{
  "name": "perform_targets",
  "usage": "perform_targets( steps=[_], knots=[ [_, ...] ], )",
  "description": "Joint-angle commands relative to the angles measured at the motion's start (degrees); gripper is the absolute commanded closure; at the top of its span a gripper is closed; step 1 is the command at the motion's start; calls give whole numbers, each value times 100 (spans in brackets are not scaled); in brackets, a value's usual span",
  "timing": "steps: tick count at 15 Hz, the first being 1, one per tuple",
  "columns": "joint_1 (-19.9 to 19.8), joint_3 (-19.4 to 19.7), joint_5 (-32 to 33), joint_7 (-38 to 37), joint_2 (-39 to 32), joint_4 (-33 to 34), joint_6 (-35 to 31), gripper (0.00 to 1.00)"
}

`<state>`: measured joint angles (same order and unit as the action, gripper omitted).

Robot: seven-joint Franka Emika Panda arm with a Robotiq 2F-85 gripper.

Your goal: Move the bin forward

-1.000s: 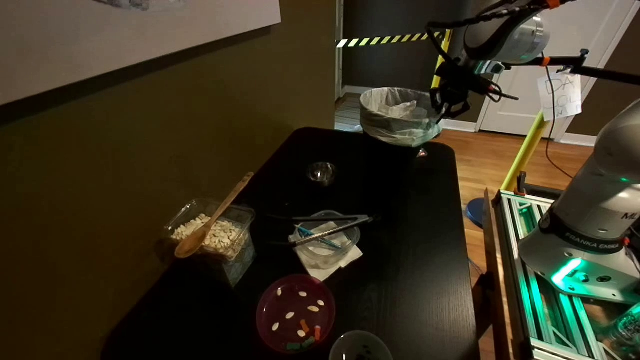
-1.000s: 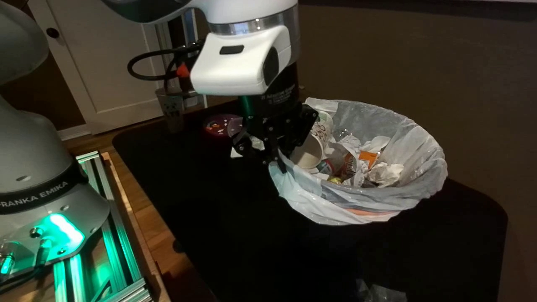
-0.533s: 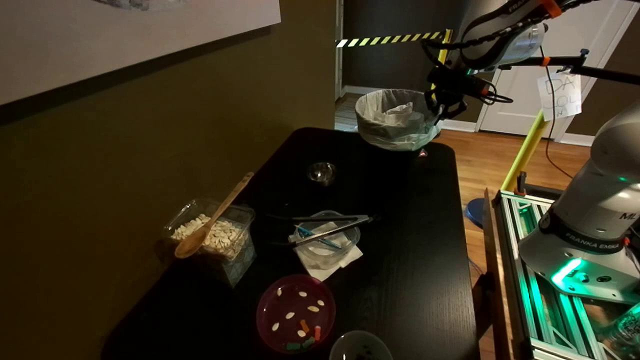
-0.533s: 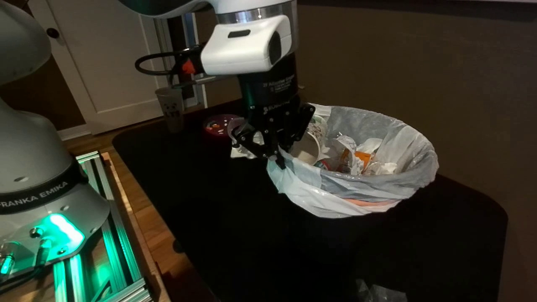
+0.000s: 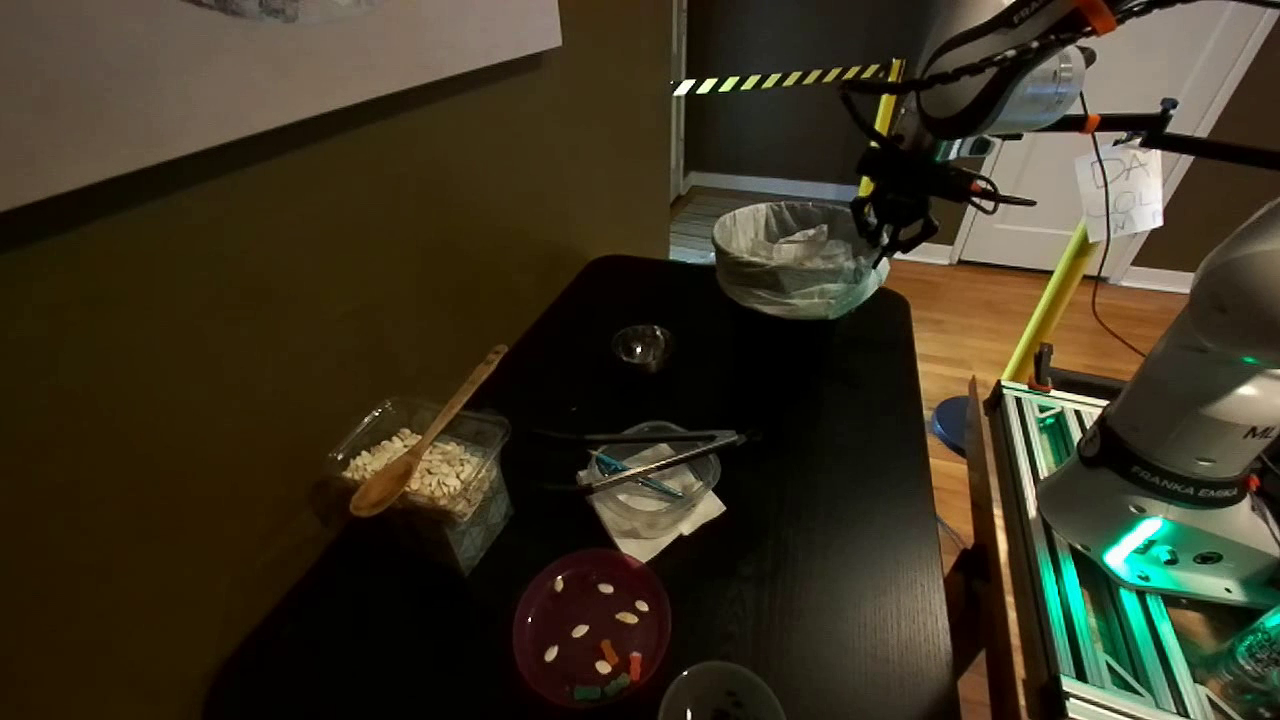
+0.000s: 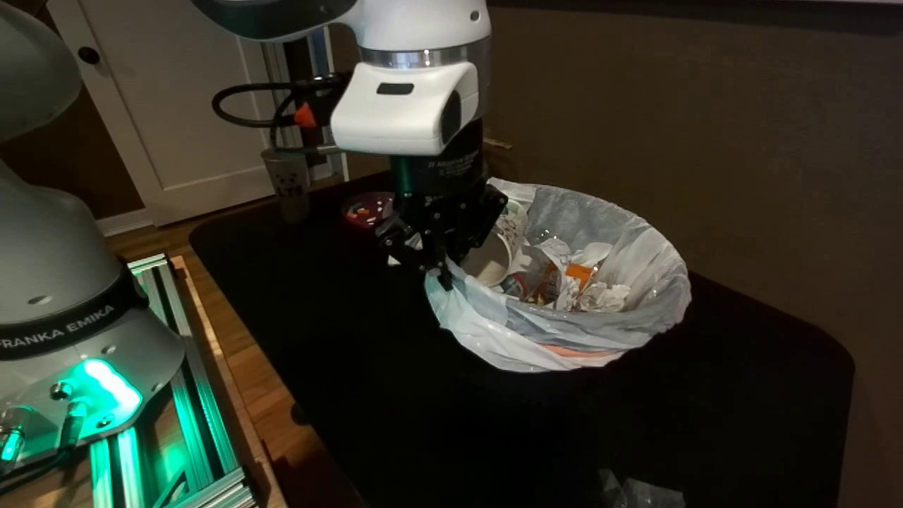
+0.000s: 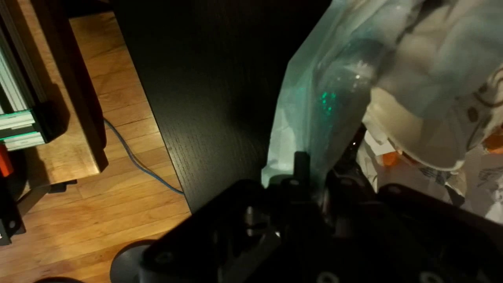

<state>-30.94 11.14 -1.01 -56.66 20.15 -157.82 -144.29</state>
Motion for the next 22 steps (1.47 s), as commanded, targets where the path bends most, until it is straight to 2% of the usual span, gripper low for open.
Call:
perform_targets(
  steps=[1,6,9,10,11,13,14,17,18,21,22],
  knots=[
    [182,320,-352,387,42,8,183,61],
    [14,470,-345,470,464,40,207,23],
    [-85,455,-284,711,1275,-230,126,1],
    [-92,445,-302,855,1501,-241,183,0],
    [19,519,-410,1164,1501,66,373,0],
    [205,563,-590,1713,1879,77,520,0],
    [202,474,-604,1893,2229,-238,453,0],
    [387,162,-547,2408,2356,30,866,1],
    [371,-35,-417,2468,2403,45,948,0],
    [159,-796,115,2172,2119,56,582,0],
    [261,-497,-166,2292,2306,55,733,0]
  ],
)
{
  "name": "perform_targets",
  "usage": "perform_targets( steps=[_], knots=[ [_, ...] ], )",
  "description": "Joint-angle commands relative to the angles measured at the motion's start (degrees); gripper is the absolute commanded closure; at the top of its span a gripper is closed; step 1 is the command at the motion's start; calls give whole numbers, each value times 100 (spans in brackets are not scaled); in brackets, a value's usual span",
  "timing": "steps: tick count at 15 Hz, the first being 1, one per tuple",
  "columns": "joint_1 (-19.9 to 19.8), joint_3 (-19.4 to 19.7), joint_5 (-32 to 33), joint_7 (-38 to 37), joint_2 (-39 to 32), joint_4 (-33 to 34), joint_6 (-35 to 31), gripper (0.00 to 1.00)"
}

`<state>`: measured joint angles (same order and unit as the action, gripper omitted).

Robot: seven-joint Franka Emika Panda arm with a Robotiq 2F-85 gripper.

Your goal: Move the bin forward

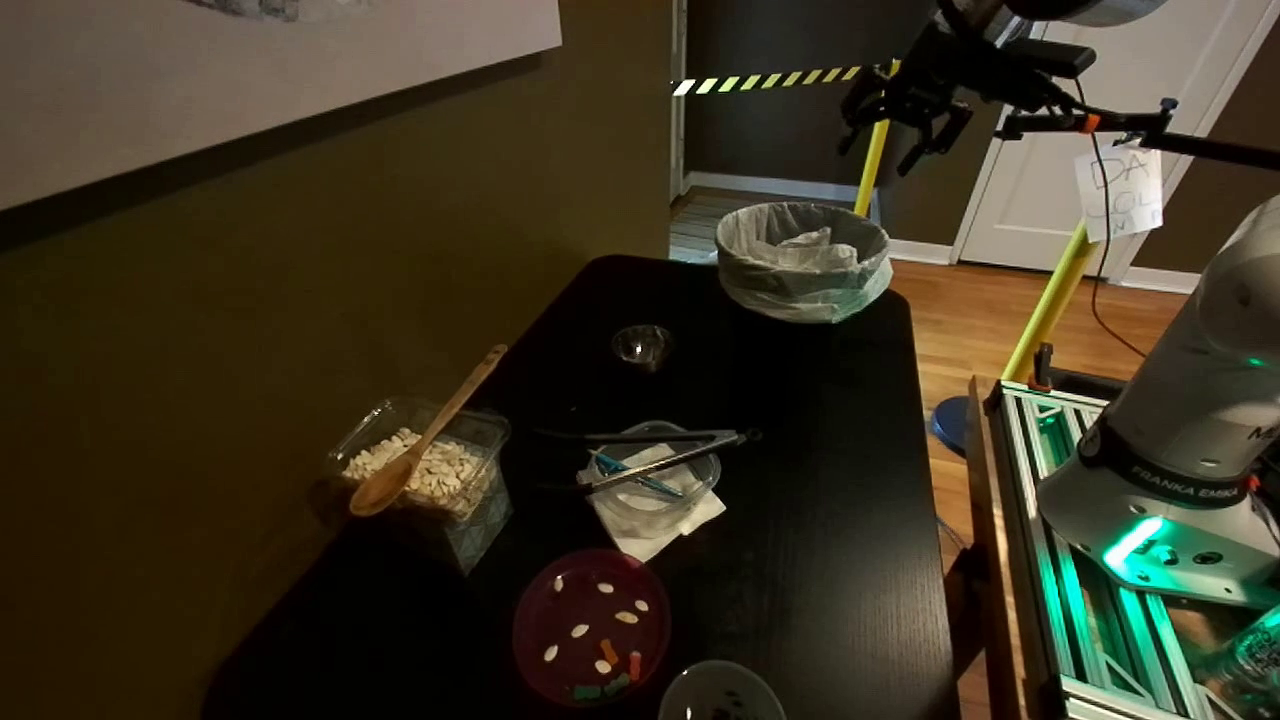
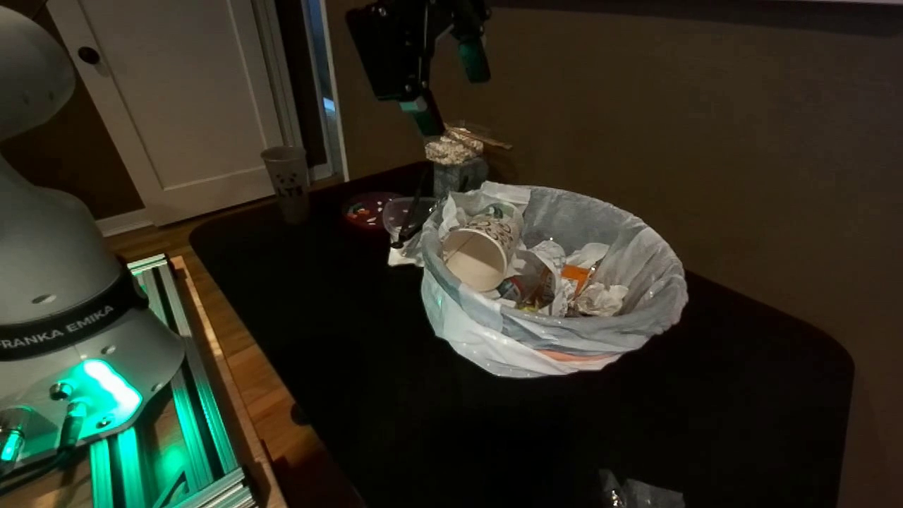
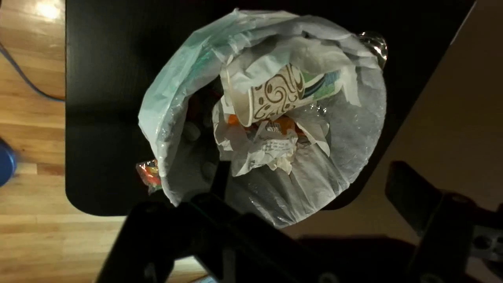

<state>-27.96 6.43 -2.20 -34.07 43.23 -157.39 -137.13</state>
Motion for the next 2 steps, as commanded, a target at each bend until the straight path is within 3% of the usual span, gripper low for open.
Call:
perform_targets(
  steps=[1,2],
  knots=[
    [-40,-190,65,-42,-32,10,5,0],
    [-44,-282,124,-75,-66,10,-11,0]
  ],
)
